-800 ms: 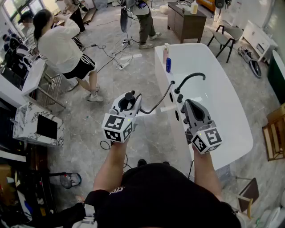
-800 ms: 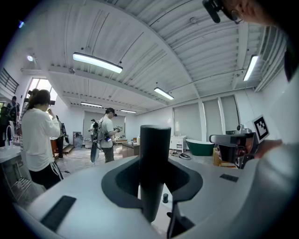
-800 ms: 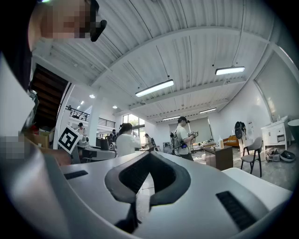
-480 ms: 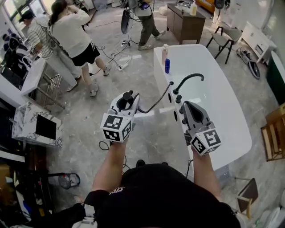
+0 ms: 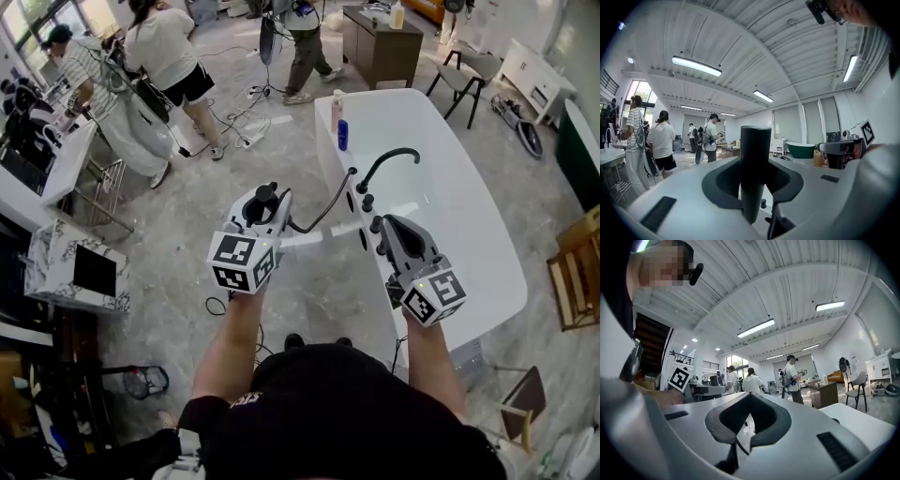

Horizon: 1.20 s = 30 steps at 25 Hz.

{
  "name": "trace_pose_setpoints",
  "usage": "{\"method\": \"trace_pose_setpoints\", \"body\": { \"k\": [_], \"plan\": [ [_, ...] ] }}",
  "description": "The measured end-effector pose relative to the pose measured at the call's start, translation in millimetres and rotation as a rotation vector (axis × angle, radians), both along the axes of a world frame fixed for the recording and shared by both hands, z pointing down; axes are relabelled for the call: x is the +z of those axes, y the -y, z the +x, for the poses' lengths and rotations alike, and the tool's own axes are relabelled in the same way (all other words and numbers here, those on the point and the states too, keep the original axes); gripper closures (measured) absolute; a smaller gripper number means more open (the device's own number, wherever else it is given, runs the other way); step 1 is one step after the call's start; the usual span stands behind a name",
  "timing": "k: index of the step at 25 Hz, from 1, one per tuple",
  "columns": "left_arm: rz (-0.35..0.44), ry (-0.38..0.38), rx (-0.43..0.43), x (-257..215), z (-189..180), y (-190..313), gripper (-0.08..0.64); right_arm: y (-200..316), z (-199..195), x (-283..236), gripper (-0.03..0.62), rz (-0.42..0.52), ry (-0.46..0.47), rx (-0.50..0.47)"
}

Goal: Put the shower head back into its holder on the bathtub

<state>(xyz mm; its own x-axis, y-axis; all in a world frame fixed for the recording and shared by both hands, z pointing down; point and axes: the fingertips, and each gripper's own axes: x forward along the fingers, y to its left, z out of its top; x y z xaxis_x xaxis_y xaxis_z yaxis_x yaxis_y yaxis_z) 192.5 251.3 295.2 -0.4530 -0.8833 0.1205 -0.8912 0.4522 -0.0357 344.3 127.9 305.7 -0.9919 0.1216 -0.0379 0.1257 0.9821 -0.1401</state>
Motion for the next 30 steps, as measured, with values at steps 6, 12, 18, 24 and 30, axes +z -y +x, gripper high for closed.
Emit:
{"method": "trace_pose_setpoints", "body": {
  "k": [6,12,18,24,30],
  "plan": [
    [0.010,0.017,0.018,-4.9,21.2,21.2,0.435,17.5,28.6,8.2,0.578,-0.023,-0.012,0.003],
    [0.014,-0.014,-0.016,10.4,37.4,21.1,0.434,41.8,54.0,12.7,0.578,-0.024,-0.024,0.028],
    [0.013,-0.033,-0.038,18.8,22.7,26.3,0.435,46.4,35.0,23.4,0.578,-0.047,-0.067,-0.003],
    [0.019,-0.022,-0.037,20.2,-36.7,37.7,0.436,43.4,-24.9,28.1,0.577,-0.016,-0.085,-0.042],
    [0.019,-0.020,-0.012,19.4,-125.1,55.2,0.436,50.8,-113.1,35.4,0.577,-0.011,-0.112,-0.041]
  ]
}}
